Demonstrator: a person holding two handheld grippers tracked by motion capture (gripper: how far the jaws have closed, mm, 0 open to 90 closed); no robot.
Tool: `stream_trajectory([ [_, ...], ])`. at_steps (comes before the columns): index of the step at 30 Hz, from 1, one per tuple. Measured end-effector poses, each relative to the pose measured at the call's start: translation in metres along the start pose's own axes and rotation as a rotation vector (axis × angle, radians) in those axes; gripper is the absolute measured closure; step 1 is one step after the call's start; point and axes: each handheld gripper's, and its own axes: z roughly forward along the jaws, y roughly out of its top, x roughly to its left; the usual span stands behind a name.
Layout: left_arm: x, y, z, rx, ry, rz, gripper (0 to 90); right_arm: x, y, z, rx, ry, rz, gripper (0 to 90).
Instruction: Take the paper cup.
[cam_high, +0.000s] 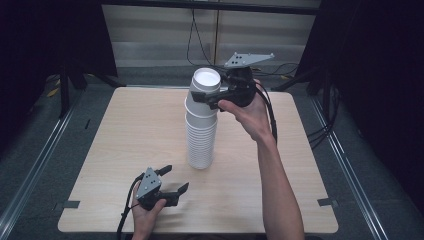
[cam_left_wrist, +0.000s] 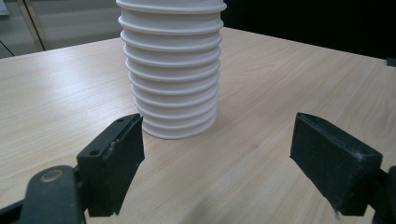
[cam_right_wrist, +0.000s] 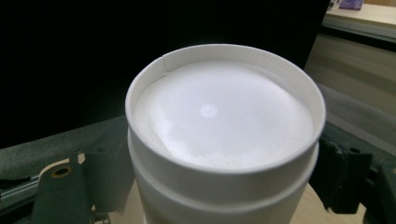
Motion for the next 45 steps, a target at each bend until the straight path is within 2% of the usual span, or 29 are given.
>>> stream_trajectory([
  [11,0.000,0.000,0.000,-0.002,0.001,-0.005,17.3,0.004,0.008,-0.003,-0.067,0.004,-0.007,20.5],
  [22,0.000,0.000,0.000,0.001,0.001,-0.007,17.3,0.002,0.014,-0.009,-0.132,0.011,0.020,20.6],
  [26,0.000,0.000,0.000,-0.005,-0.005,-0.009,17.3,0.001,0.016,-0.009,-0.165,-0.009,0.021,20.7],
  [33,0.000,0.000,0.000,-0.004,-0.004,-0.012,17.3,-0.002,0.018,-0.013,-0.212,0.007,0.052,20.8],
  [45,0.000,0.000,0.000,0.001,0.001,-0.008,17.3,0.001,0.027,-0.024,-0.269,0.009,0.053,21.1],
])
